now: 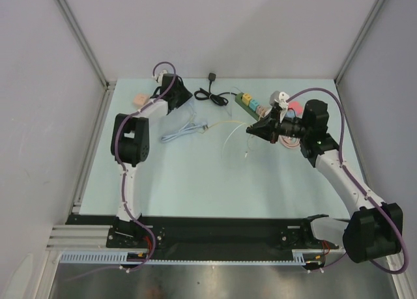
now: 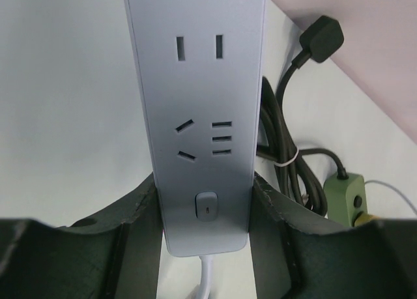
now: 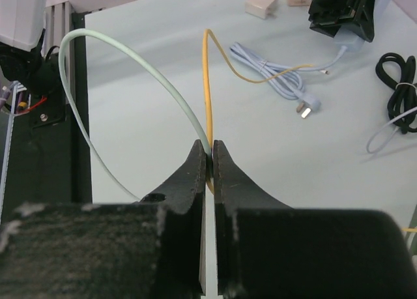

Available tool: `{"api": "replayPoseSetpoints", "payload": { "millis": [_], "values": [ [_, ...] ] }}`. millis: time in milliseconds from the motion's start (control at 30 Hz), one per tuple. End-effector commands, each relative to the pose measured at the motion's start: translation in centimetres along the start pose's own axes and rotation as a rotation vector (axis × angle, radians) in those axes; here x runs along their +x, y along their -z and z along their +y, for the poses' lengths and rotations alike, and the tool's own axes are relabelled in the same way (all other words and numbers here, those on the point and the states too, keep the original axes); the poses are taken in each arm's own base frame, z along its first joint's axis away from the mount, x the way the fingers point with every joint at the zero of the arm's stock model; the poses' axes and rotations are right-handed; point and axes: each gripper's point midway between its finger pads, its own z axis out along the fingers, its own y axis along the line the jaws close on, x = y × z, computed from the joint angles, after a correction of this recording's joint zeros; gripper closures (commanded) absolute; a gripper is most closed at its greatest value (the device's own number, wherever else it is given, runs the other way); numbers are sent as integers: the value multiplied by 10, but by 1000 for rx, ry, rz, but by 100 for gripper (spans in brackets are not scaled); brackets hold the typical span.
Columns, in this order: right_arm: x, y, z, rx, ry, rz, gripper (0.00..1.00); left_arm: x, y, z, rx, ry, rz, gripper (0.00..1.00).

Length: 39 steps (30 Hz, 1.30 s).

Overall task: Pull the plug off the socket
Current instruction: Place the socket at the corner of the board.

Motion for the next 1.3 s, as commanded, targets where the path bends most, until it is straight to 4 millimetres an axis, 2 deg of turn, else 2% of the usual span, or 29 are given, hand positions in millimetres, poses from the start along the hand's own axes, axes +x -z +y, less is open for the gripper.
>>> {"api": "replayPoseSetpoints", "payload": {
  "millis": [0,67,100,200,300,333,367,467,500,533,567,600,667,733,767,833,867,900,967,1000,1067,1100,1133,1200,1233,1267],
  "values": [
    [-24,12,-1,2,53,-38,100,-42,-3,-35,69,80,-108,100],
    [-33,15,8,-34,32,-67,100,-42,-14,-33,53,103,-109,100],
    [-36,14,14,-71,29,-73,100,-36,-23,-25,28,112,-98,100],
    [-38,10,26,-121,-31,-84,100,-37,-32,-26,10,156,-89,100],
    [-50,11,32,-155,-30,-117,100,-31,-46,-17,-36,170,-73,100],
    [-54,13,32,-157,-30,-124,100,-33,-47,-19,-33,170,-79,100],
    [-58,14,33,-159,-29,-132,100,-29,-52,-13,-50,171,-73,100],
    [-77,28,39,-181,-32,-165,100,-26,-58,-5,-68,179,-72,100],
    [-90,35,45,-200,66,-193,100,-27,-59,-2,-75,184,-75,100],
    [-95,43,48,-198,-4,-198,100,-26,-61,1,-82,184,-73,100],
    [-97,48,50,-197,2,-210,100,-26,-61,3,-89,187,-71,100],
    [-108,55,58,-205,116,-242,100,-25,-62,5,-95,189,-70,100],
    [-113,64,57,-181,88,-249,100,-25,-63,7,-93,194,-69,100],
    [-108,62,50,-166,41,-230,100,-24,-63,8,-94,194,-64,100],
    [-107,70,36,-114,57,-229,100,-24,-63,7,-94,194,-64,100],
    [-101,71,25,-82,1,-216,100,-23,-64,7,-90,197,-60,100],
    [-98,71,16,-58,72,-212,100,-23,-64,5,-82,198,-57,100],
    [-82,67,6,-36,-59,-172,100,-23,-64,5,-76,200,-55,100],
    [-74,62,-10,21,-24,-119,100,-23,-64,-2,-46,200,-46,100],
    [-34,50,-21,95,-17,10,100,-24,-64,-4,-31,202,-45,99],
    [-20,42,-32,159,-3,68,100,-29,-61,-11,5,203,-41,90],
    [-22,37,-36,151,-24,39,100,-32,-60,-14,16,201,-42,84],
    [-15,35,-38,149,-37,47,100,-33,-59,-17,31,190,-45,72],
    [-2,29,-44,181,-45,90,100,-45,-52,-26,69,176,-55,63],
    [6,24,-46,180,-48,106,100,-47,-48,-31,95,152,-51,53],
    [12,22,-47,188,-53,114,100,-50,-44,-33,109,142,-51,48]
  ]
}}
